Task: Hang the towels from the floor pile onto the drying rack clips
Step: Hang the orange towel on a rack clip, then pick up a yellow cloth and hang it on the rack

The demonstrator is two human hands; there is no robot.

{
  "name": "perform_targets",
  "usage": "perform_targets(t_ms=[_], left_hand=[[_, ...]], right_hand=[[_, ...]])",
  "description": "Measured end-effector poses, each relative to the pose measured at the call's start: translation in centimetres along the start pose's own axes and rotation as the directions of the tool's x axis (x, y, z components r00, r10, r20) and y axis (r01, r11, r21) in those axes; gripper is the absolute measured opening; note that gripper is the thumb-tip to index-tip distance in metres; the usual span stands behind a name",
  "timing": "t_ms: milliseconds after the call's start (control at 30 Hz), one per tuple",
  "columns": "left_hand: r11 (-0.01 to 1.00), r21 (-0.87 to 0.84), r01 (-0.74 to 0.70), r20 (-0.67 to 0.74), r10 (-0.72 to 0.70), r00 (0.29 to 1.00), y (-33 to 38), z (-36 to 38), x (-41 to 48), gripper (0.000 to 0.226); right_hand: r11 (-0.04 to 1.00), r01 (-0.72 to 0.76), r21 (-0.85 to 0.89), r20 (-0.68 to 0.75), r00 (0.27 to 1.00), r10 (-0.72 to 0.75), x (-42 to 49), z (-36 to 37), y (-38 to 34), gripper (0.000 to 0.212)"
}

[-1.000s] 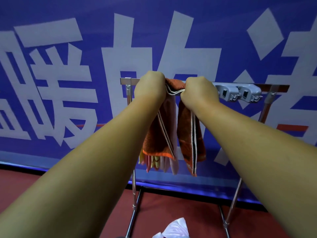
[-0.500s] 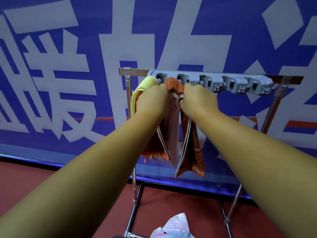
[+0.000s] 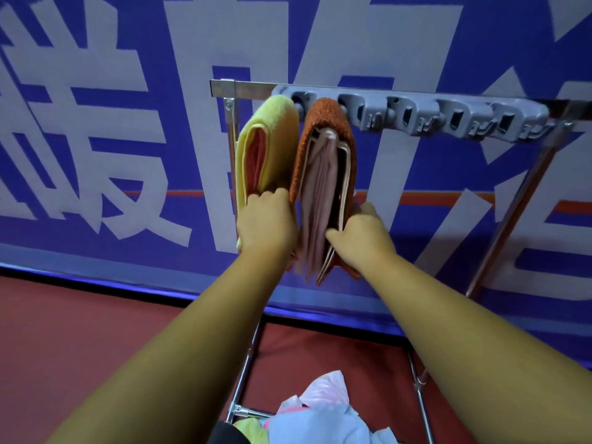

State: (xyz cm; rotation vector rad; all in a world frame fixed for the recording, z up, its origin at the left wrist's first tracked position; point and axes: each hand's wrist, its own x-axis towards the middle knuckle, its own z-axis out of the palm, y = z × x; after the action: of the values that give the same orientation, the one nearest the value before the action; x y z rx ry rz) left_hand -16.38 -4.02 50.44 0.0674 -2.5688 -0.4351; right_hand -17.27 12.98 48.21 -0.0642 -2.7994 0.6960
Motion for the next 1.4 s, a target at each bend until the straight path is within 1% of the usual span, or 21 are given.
perform_targets(t_ms=[67,133,200,267,333,467,567,700,733,800,867,967,1033,1100,1133,1167,1233,1267,1300,1333,1400], left_hand=[[0.993,0.114,-0.035,-0.077,0.044,0.996,-0.8,0.8,0.1,0.019],[0.988,0.148,-0.044,-0.125,0.063,0.990,-1.5,1.1,0.1,0.023],[0.987,0.148,-0.064,-0.122,0.082,0.989,-1.8,1.4,0.1,0.023],[0.994,0.063,-0.087,-0.060,0.091,0.994,-1.8,2.0,-0.2,0.017],[0.996,-0.057,-0.072,0.030,0.074,0.997,-1.9,2.9,-0.9,0.009],[0.969,-0.239,0.062,0.230,-0.006,0.973,-2.1,5.1,-2.6,0.016],[0.929,-0.346,0.132,0.319,-0.016,0.948,-2.3,6.7,-3.8,0.014],[0.898,-0.402,0.180,0.403,-0.003,0.915,-2.7,9.0,-5.5,0.008],[0.901,-0.388,0.192,0.414,-0.016,0.910,-3.0,9.9,-5.9,0.008],[0.924,-0.321,0.208,0.451,-0.044,0.891,-3.8,12.3,-6.9,0.014],[0.937,-0.256,0.239,0.536,-0.068,0.842,-4.8,14.9,-8.3,0.020],[0.932,-0.202,0.300,0.665,-0.095,0.741,-6.2,18.3,-10.6,0.020],[0.939,-0.158,0.306,0.733,-0.096,0.673,-7.0,20.5,-12.4,0.022],[0.944,-0.125,0.306,0.809,-0.082,0.582,-7.6,22.6,-14.4,0.022],[0.943,-0.108,0.315,0.838,-0.084,0.540,-7.9,23.6,-15.5,0.023],[0.944,-0.093,0.316,0.858,-0.085,0.506,-8.3,24.6,-16.7,0.023],[0.940,-0.053,0.337,0.898,-0.103,0.429,-9.1,27.2,-19.6,0.024],[0.932,-0.030,0.362,0.915,-0.120,0.385,-9.3,28.0,-20.8,0.023],[0.922,0.012,0.388,0.937,-0.146,0.319,-9.6,28.9,-22.6,0.023],[0.916,0.050,0.397,0.950,-0.166,0.264,-9.9,29.9,-24.4,0.024],[0.918,0.123,0.378,0.956,-0.211,0.202,-10.5,31.7,-28.0,0.027]], right_hand=[[0.991,-0.051,0.125,0.066,0.997,0.043,-0.1,1.3,0.3,0.033],[0.959,-0.089,0.268,0.097,0.993,0.065,-0.1,2.1,0.4,0.022],[0.937,-0.116,0.330,0.121,0.989,0.080,0.1,2.9,0.5,0.013],[0.935,-0.153,0.321,0.154,0.982,0.108,0.2,3.5,0.5,0.003],[0.936,-0.173,0.305,0.189,0.975,0.119,0.1,4.2,0.7,0.008],[0.942,-0.176,0.286,0.253,0.962,0.103,-0.6,5.7,1.5,0.019],[0.940,-0.176,0.292,0.313,0.946,0.080,-1.3,7.2,2.6,0.047],[0.925,-0.215,0.313,0.362,0.928,0.093,-2.8,9.1,4.5,0.066],[0.928,-0.222,0.300,0.373,0.922,0.100,-3.3,9.5,5.0,0.065],[0.936,-0.239,0.258,0.393,0.911,0.125,-4.1,10.7,6.2,0.054],[0.925,-0.291,0.244,0.412,0.895,0.173,-5.0,12.1,7.6,0.053],[0.897,-0.384,0.218,0.461,0.851,0.252,-6.3,14.3,9.3,0.063],[0.864,-0.440,0.243,0.496,0.822,0.279,-7.3,16.3,10.6,0.070],[0.813,-0.513,0.277,0.555,0.776,0.300,-8.8,18.8,12.2,0.061],[0.781,-0.559,0.280,0.598,0.738,0.314,-9.7,20.0,13.0,0.055],[0.752,-0.599,0.275,0.644,0.696,0.319,-10.8,20.9,13.8,0.044],[0.705,-0.669,0.236,0.725,0.604,0.330,-13.4,23.3,15.7,0.014],[0.692,-0.686,0.222,0.737,0.583,0.342,-14.4,24.1,16.4,0.010],[0.670,-0.714,0.203,0.750,0.554,0.362,-15.7,25.3,17.2,0.015],[0.644,-0.746,0.168,0.771,0.506,0.386,-17.0,26.6,18.0,0.018],[0.636,-0.769,0.067,0.820,0.406,0.404,-19.7,29.6,19.8,0.017]])
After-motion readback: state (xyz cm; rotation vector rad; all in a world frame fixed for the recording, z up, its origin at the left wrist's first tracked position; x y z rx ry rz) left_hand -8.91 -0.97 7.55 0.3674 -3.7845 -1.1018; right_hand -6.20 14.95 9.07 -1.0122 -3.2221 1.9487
